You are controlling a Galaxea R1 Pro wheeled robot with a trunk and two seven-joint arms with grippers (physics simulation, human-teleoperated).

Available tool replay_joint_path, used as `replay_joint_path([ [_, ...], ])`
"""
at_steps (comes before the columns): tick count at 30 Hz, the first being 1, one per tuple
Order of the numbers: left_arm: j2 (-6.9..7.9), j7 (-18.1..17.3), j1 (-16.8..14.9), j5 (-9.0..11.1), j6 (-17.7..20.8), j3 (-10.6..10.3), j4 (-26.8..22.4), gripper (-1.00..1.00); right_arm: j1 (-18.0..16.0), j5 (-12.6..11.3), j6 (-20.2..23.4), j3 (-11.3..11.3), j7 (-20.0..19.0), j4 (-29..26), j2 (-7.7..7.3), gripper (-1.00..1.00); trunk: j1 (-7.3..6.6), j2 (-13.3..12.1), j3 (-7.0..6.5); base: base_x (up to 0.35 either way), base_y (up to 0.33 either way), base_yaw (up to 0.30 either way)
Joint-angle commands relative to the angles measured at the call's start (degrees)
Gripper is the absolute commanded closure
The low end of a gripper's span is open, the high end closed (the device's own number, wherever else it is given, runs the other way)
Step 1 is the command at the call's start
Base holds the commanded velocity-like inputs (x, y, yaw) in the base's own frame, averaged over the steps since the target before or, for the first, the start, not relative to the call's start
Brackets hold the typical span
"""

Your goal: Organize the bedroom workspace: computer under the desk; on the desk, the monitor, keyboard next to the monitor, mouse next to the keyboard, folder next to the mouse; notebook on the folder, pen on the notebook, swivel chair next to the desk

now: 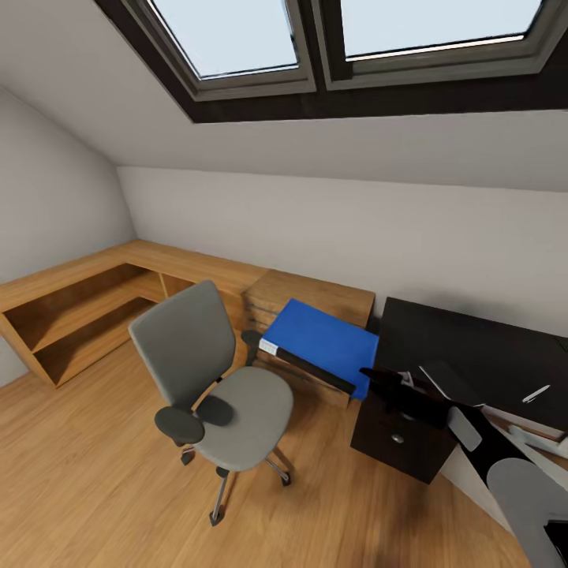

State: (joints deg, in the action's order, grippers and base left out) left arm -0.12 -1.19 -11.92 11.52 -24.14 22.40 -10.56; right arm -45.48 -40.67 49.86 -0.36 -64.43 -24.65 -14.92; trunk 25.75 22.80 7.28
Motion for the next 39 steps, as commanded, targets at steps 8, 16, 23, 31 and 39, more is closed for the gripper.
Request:
replay_joint_path([
  [8, 0.0, -0.1, 0.0, 0.6, -0.2, -0.2, 0.0, -1.0, -0.1, 0.0, 1.8, -0.3, 1.3, -0.7, -0.46, 1.0, 0.03, 0.1, 0.12, 0.0, 0.0, 0.0],
  [16, -0.05, -0.1, 0.0, 0.6, -0.2, -0.2, 0.0, -1.0, -0.1, 0.0, 2.8, 0.0, 4.1, -5.8, -3.13, 1.0, 0.03, 0.1, 0.12, 0.0, 0.0, 0.0],
  [23, -0.12, -0.1, 0.0, 0.6, -0.2, -0.2, 0.0, -1.0, -0.1, 0.0, 4.8, 0.0, 7.0, -7.3, -5.04, 1.0, 0.03, 0.1, 0.12, 0.0, 0.0, 0.0],
  [31, -0.14, -0.1, 0.0, 0.6, -0.3, -0.2, 0.0, -1.0, -0.1, -0.3, 5.2, -0.5, 8.0, -7.2, -5.93, 1.0, 0.03, 0.1, 0.12, 0.0, 0.0, 0.0],
  [39, -0.14, -0.1, 0.0, 0.6, -0.3, -0.2, 0.0, -1.0, -0.1, -0.7, 5.2, -0.7, 7.9, -7.1, -6.71, 1.0, 0.03, 0.1, 0.12, 0.0, 0.0, -0.014],
])
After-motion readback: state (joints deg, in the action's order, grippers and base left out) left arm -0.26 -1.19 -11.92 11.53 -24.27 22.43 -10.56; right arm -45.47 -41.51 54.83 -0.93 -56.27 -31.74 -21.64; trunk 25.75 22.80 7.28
